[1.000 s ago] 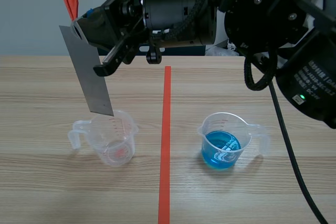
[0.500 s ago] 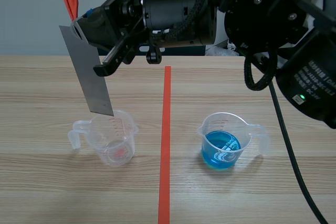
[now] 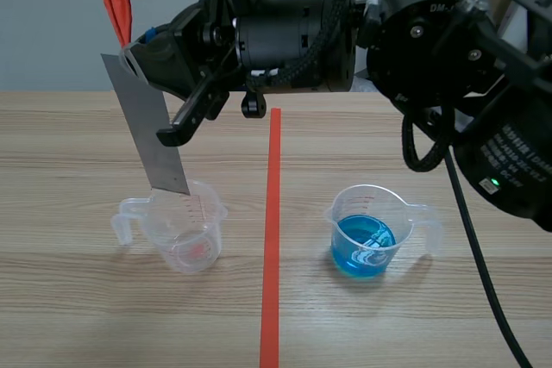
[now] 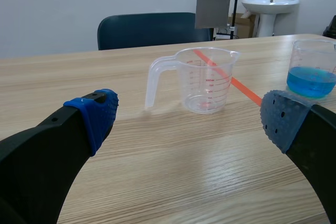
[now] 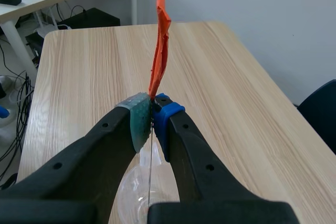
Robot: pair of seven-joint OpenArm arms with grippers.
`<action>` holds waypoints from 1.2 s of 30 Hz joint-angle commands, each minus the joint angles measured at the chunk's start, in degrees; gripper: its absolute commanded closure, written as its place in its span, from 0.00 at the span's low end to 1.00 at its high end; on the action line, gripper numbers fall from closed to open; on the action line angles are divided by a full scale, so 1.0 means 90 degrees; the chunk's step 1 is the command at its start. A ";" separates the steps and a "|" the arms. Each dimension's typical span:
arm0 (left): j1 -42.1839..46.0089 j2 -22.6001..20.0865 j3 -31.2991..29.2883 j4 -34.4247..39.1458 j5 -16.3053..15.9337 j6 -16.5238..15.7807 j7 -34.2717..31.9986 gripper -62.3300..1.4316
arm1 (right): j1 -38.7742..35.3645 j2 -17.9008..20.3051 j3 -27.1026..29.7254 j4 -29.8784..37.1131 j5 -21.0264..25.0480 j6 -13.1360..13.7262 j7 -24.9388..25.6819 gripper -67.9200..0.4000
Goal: Do the redox reaction experiment. put the plate into the left beaker
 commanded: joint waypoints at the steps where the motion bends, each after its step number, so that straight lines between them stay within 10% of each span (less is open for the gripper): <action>1: -0.0017 -0.0041 0.0012 0.0107 -0.0041 0.0007 -0.0291 0.08 | 0.0070 0.0017 0.0012 -0.0158 0.0083 0.0005 0.0202 0.99; 36: -0.0017 -0.0058 0.0012 0.0107 -0.0041 0.0007 -0.0291 0.08 | 0.0073 -0.0299 -0.0291 -0.2380 -0.1265 0.0391 0.2407 0.99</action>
